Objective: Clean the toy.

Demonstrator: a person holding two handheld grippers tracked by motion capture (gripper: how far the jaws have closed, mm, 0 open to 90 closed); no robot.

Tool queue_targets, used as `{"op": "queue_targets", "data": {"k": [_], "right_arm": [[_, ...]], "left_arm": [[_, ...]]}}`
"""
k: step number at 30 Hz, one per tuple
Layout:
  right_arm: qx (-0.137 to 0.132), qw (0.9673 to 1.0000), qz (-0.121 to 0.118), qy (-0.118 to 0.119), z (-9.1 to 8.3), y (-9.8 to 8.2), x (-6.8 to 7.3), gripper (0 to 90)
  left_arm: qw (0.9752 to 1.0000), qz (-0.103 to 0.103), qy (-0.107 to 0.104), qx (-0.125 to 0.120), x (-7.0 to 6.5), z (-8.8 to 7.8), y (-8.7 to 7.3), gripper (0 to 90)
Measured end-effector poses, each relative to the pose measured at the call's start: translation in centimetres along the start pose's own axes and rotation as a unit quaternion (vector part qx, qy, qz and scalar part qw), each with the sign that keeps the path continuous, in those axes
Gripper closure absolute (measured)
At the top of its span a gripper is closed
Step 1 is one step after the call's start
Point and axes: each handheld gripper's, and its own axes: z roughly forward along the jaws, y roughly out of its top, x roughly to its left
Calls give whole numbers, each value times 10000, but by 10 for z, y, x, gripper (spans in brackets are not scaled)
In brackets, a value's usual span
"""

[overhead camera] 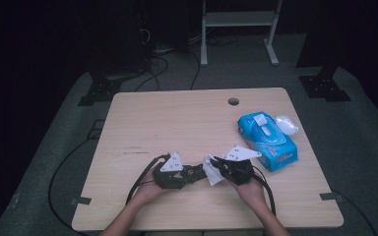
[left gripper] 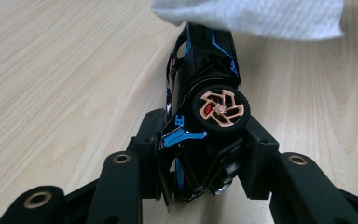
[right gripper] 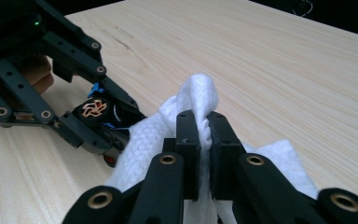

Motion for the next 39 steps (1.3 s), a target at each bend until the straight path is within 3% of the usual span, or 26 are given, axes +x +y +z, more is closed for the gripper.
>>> {"op": "queue_targets", "data": {"k": [3, 5, 7, 9, 13, 16, 19, 23, 25, 27, 30, 34, 36, 39], "right_arm": [[32, 10000, 3, -29, -1, 0, -3, 837], [43, 9998, 7, -179, -4, -1, -9, 837], [-4, 9997, 208, -152, -6, -3, -16, 837], [15, 9997, 161, -203, -6, -3, -15, 837], [-24, 9999, 150, -82, -3, -2, -11, 837], [-19, 9998, 178, -113, -5, -2, -16, 837], [-30, 9989, 370, -287, -10, -5, -26, 838], [-156, 9981, 565, -171, -14, -6, -31, 837], [-190, 9985, 509, 18, -11, -3, -25, 837], [-115, 9995, 287, 106, -5, 0, -15, 836], [-7, 9999, 110, -3, -2, 0, -12, 837], [22, 9986, 384, -360, -12, -5, -32, 838], [-37, 9978, 571, -322, -19, -10, -40, 838], [-132, 9977, 652, -106, -21, -10, -39, 837]], "left_arm": [[10000, -16, 19, 5, 1, -1, -1, 581], [10000, -40, 7, -7, 1, -2, -2, 581], [10000, -32, 17, -23, 1, -1, -1, 581], [10000, -39, 14, -23, 1, -1, -1, 581], [10000, -34, 18, -5, 2, -2, -2, 581], [10000, -40, 22, -12, 1, -2, -2, 581], [10000, -42, 19, -13, 2, -2, -2, 581], [10000, -50, 21, -28, 2, -1, -2, 581], [10000, -32, 28, -30, 1, -1, -2, 581], [10000, -31, 26, -19, 2, -1, -2, 581], [10000, -50, 30, -21, 1, -2, -2, 581], [10000, -25, 27, -10, 2, -2, -2, 581], [10000, -41, 7, -25, 3, -2, -3, 581], [10000, -38, 12, -31, 3, -2, -3, 581]]}}
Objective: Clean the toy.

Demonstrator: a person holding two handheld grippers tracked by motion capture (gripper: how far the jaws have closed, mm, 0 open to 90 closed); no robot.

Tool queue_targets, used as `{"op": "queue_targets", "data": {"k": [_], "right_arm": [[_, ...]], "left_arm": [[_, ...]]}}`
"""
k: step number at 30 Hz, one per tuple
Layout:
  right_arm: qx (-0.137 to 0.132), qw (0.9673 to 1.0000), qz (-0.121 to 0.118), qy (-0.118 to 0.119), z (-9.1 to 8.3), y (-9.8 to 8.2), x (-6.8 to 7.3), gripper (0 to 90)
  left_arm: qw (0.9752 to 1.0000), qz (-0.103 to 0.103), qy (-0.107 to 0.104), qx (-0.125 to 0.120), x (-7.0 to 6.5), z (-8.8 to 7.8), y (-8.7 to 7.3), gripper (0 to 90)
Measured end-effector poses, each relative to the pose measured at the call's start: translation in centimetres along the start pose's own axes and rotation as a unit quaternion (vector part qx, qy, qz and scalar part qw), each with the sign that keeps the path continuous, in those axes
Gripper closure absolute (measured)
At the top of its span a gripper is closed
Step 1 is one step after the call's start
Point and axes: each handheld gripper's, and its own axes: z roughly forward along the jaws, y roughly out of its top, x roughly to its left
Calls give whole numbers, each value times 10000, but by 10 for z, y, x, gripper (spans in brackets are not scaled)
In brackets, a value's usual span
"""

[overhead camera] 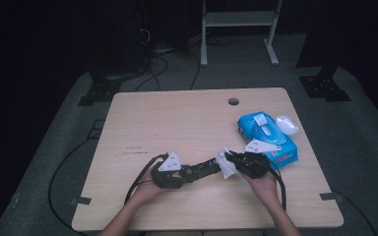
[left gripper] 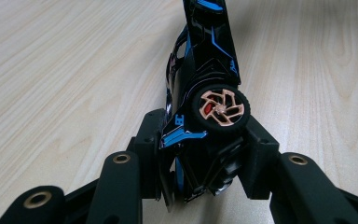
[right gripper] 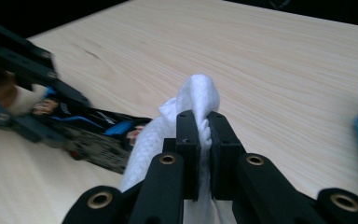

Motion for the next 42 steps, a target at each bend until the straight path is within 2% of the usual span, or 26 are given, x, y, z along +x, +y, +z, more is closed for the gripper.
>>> {"op": "queue_targets", "data": {"k": [3, 5, 6, 9, 11, 12, 14, 18, 22, 25, 31, 36, 38, 42], "right_arm": [[21, 9996, -170, 240, 6, 3, 12, 836], [109, 9992, -319, 224, 10, 2, 17, 836], [105, 9993, -300, 209, 10, 2, 15, 836], [172, 9996, -207, -31, 7, -1, 5, 837], [118, 9999, -45, 30, 6, -3, 2, 837], [99, 9999, -87, 58, 6, -3, 4, 836], [21, 9997, -142, 209, 7, 0, 10, 836], [70, 9994, -239, 257, 16, 3, 19, 837], [124, 9983, -452, 361, 26, 6, 36, 837], [136, 9976, -518, 431, 29, 10, 42, 838], [31, 9966, -380, 726, 28, 15, 49, 839], [-63, 9933, -375, 1095, 37, 23, 65, 839], [9, 9918, -375, 1223, 44, 24, 73, 838], [254, 9905, -548, 1233, 59, 20, 81, 838]], "left_arm": [[10000, 3, 16, 3, -1, 0, 0, 581], [10000, 0, 17, 14, 0, 0, 0, 581], [10000, -13, 17, 1, 0, 0, 0, 581], [10000, 6, 15, 11, 0, -1, 0, 581], [10000, 8, 8, 8, 1, 0, 0, 581], [10000, -9, 4, -7, 1, 0, 0, 581], [10000, -8, 6, -4, 1, 0, 0, 581], [10000, -19, 29, 5, 0, 0, 0, 580], [10000, -8, 63, 17, 0, 0, 0, 579], [10000, -5, 67, 12, 0, 0, 1, 578], [10000, -24, 58, -15, 1, 1, 1, 579], [10000, -35, 64, -15, 0, 1, 1, 578], [10000, -31, 62, -14, 0, 1, 1, 579], [10000, -39, 50, -20, 0, 0, 0, 579]]}}
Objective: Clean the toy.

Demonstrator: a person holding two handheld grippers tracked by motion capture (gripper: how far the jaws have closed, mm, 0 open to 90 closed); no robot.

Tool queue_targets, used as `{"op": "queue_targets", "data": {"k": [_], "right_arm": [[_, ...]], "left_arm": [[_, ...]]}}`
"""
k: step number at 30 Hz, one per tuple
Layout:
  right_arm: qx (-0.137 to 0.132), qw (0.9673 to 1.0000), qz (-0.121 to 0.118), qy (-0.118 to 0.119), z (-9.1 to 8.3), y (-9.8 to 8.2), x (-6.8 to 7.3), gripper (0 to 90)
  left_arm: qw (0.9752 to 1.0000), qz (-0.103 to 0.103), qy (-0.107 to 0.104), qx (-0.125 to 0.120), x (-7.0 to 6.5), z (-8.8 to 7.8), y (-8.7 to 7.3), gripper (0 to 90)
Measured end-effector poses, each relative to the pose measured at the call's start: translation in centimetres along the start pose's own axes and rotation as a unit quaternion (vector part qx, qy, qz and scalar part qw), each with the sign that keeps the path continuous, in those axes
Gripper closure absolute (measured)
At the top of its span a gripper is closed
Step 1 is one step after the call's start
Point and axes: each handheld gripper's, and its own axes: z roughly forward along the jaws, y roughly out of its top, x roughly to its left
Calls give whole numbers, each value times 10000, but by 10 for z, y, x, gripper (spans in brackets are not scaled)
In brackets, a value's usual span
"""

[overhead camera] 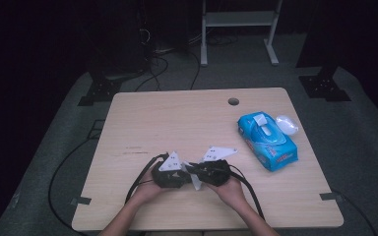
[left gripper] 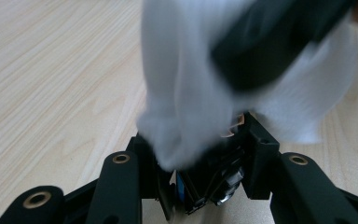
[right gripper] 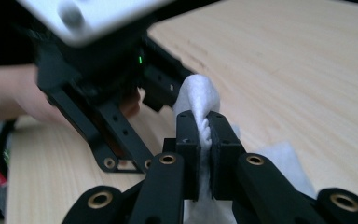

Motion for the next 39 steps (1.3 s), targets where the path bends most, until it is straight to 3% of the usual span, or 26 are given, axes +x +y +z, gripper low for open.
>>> {"op": "queue_targets", "data": {"k": [1, 4, 6, 8, 10, 13, 17, 21, 25, 30, 39], "right_arm": [[-34, 10000, 11, -22, -1, 0, -1, 838], [76, 9991, -142, -391, -7, -1, -7, 838], [63, 9988, -2, -487, -12, -4, -15, 839], [49, 9989, 66, -466, -13, -5, -16, 838], [-14, 9996, 131, -247, -9, -4, -11, 838], [-16, 10000, 0, -93, -2, -2, -3, 838], [85, 9991, -183, -377, -7, -3, -8, 838], [126, 9964, -223, -809, -24, -9, -22, 838], [103, 9943, -181, -1045, -37, -13, -29, 838], [23, 9938, 36, -1112, -49, -20, -38, 837], [-22, 9917, 87, -1286, -57, -22, -44, 837]], "left_arm": [[10000, -3, -9, -10, 0, 0, 0, 579], [10000, 14, -8, 2, 0, 0, 0, 579], [10000, 6, -4, 0, 0, 0, 0, 579], [10000, 26, 3, 6, 0, 0, 0, 579], [10000, 19, 0, 9, 0, 0, 0, 579], [10000, 23, 6, 16, 0, 0, 0, 579], [10000, 18, -11, 19, 0, -1, 0, 579], [10000, 46, -19, 13, 1, -2, -1, 580], [10000, 43, -24, 20, 1, -2, -1, 579], [10000, 39, -28, 17, 1, -2, -1, 579], [10000, 38, -54, 38, 2, -4, -2, 580]]}}
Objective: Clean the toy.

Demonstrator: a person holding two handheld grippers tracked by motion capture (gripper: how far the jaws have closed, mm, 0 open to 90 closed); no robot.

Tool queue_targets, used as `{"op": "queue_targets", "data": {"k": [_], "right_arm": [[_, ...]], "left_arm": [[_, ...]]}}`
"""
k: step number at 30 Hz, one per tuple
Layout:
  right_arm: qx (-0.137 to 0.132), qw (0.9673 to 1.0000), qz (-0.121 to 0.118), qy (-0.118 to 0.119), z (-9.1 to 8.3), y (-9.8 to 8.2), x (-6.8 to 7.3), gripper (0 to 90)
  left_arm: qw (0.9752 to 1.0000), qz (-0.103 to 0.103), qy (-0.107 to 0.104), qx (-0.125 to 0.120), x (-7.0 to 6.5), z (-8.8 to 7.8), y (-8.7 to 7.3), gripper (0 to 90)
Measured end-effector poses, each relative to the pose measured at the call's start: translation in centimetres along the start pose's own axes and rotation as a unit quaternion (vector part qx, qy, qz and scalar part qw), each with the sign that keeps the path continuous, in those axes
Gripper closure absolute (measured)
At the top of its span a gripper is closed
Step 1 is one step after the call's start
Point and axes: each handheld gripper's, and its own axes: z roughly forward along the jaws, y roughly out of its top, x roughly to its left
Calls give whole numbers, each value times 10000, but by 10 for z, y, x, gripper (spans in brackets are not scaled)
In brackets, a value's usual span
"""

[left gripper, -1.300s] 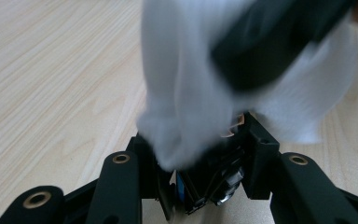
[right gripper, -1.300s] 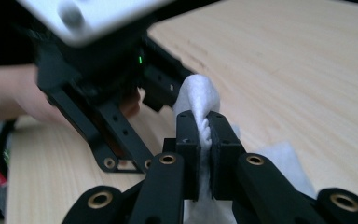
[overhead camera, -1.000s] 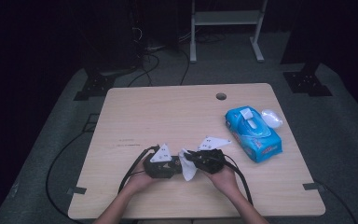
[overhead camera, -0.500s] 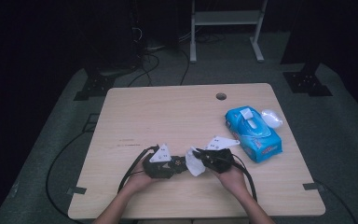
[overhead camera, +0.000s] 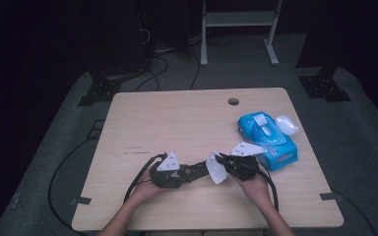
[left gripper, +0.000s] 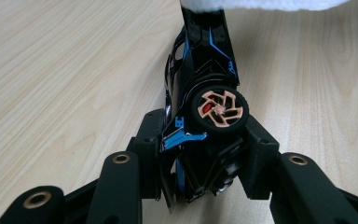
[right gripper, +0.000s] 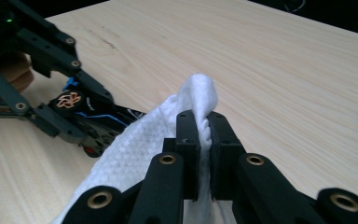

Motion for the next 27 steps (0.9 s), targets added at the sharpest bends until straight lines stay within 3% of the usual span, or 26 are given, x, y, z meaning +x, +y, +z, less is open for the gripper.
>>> {"op": "queue_targets", "data": {"k": [5, 14, 18, 21, 27], "right_arm": [[-39, 9995, 272, 152, 0, -5, -5, 816], [-66, 9998, 33, 166, 3, -6, 1, 703], [-55, 9999, -80, 54, 4, -5, 2, 782], [-49, 9999, -2, 117, 3, -5, 0, 794], [-99, 9999, -82, 19, 2, 1, 7, 818]], "left_arm": [[10000, 8, 1, 11, 0, 0, 0, 580], [10000, -14, 6, 2, 1, 0, 0, 580], [10000, -22, 11, -1, 1, -1, -1, 581], [10000, -51, -4, -9, 1, -1, -1, 581], [9999, -99, -41, -16, 3, -1, -2, 576]]}}
